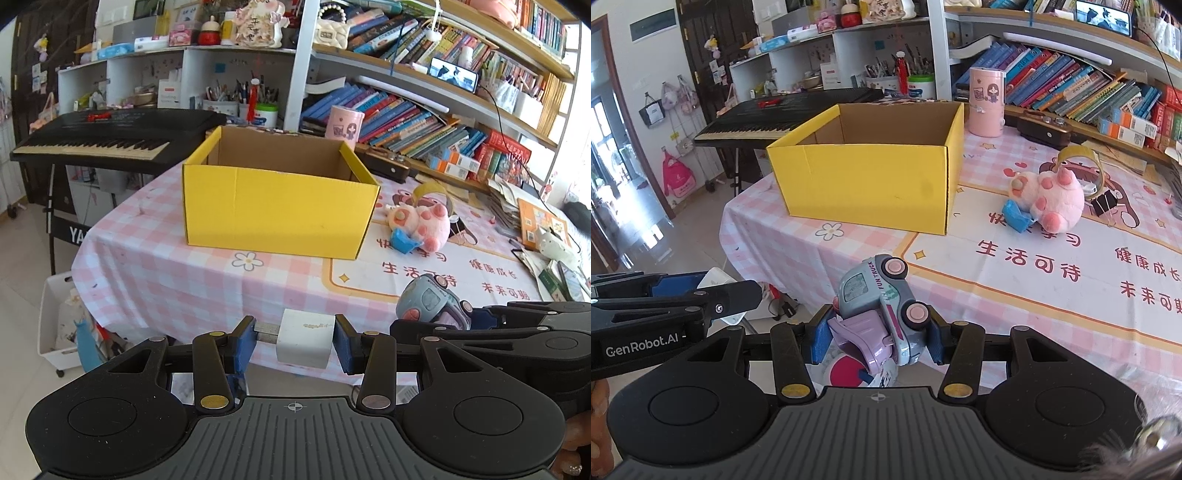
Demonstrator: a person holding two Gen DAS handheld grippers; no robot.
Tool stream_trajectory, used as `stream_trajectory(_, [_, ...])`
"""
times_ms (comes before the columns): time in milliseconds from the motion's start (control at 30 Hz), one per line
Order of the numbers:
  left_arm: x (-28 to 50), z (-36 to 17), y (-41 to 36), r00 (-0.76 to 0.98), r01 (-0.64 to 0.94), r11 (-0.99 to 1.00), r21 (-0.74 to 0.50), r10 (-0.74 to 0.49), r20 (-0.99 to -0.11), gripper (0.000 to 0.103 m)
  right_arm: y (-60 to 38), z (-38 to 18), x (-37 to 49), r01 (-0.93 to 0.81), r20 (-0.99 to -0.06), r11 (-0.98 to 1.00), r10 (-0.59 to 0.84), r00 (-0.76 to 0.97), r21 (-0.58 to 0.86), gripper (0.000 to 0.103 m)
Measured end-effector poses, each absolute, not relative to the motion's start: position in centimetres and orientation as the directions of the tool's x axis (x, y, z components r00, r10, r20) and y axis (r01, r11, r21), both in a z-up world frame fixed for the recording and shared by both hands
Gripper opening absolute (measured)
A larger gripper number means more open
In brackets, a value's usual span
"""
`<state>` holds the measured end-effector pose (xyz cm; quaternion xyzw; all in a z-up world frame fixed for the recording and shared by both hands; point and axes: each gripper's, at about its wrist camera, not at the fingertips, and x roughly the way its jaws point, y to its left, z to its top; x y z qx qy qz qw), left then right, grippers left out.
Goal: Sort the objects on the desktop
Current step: 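Carry the white charger and toy car in both grippers toward the yellow box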
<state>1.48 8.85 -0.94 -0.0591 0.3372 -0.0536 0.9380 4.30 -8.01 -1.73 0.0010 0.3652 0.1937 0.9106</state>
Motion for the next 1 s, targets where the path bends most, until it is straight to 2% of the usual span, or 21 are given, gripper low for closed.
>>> stream_trajectory(700, [3.8,-0.9,7.7,0.759,0.046,0.989,-0.138,-0.125,-0.639,0.043,-8.7,-1.9,6.4,-0.375,-0.668,0.915,0.373,0.644,0.150,0.047])
stream_trajectory(1000, [5.3,0.0,7.6,0.785,0.042,0.992,-0.116,-0.105,-0.611,0.043,-8.6,-0.8,8.6,-0.407,-0.632,0.904,0.391,0.669,0.129,0.047])
